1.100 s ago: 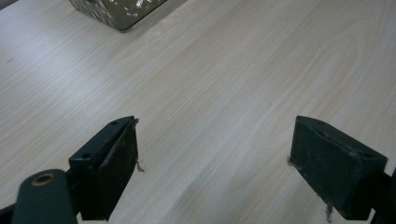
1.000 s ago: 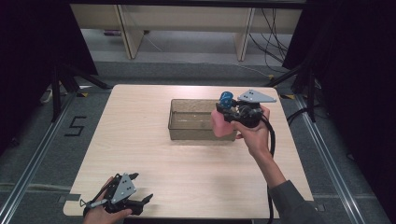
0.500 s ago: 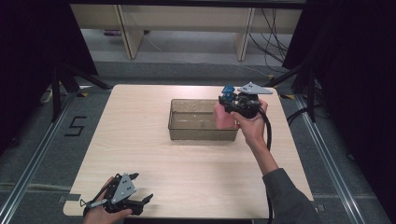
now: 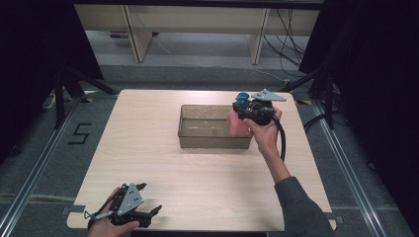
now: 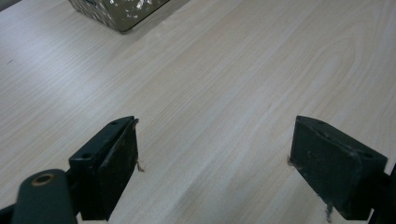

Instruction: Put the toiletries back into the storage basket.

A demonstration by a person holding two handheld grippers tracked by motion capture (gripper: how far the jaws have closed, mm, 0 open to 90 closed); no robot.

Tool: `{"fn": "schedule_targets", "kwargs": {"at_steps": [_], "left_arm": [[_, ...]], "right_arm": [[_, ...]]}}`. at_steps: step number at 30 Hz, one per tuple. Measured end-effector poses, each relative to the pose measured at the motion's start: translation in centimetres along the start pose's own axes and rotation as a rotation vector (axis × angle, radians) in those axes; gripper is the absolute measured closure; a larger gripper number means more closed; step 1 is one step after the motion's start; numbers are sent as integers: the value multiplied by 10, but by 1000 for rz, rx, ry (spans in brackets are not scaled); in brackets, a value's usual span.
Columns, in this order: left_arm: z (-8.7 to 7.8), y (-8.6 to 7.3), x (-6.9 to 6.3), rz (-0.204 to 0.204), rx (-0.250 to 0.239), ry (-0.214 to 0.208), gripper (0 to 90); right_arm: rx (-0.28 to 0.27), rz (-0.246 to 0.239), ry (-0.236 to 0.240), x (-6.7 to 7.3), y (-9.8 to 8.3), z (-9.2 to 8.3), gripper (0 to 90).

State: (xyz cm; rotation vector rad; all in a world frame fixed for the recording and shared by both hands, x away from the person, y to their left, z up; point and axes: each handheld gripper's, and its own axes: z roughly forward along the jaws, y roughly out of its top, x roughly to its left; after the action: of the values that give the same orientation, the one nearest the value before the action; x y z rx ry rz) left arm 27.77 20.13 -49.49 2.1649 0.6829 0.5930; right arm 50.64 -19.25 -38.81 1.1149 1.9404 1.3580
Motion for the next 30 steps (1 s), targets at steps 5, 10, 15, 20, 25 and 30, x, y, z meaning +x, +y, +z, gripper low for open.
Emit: {"fn": "schedule_targets", "kwargs": {"at_steps": [5, 10, 15, 20, 25, 30], "left_arm": [[1, 0, -2, -24, -29, 9, 149], [1, 0, -2, -21, -26, 11, 149], [1, 0, -2, -22, -24, 10, 148], [1, 0, -2, -26, -24, 4, 148], [0, 0, 0, 0, -5, 8, 148], [2, 0, -2, -24, -18, -5, 149]], "right_arm": [[15, 4, -6, 1, -4, 2, 538], [20, -7, -9, -3, -8, 4, 538], [5, -12, -22, -3, -11, 3, 539], [21, 4, -9, -2, -15, 3, 539], [25, -7, -14, -5, -20, 4, 539], [37, -2, -25, -5, -23, 5, 539]]}}
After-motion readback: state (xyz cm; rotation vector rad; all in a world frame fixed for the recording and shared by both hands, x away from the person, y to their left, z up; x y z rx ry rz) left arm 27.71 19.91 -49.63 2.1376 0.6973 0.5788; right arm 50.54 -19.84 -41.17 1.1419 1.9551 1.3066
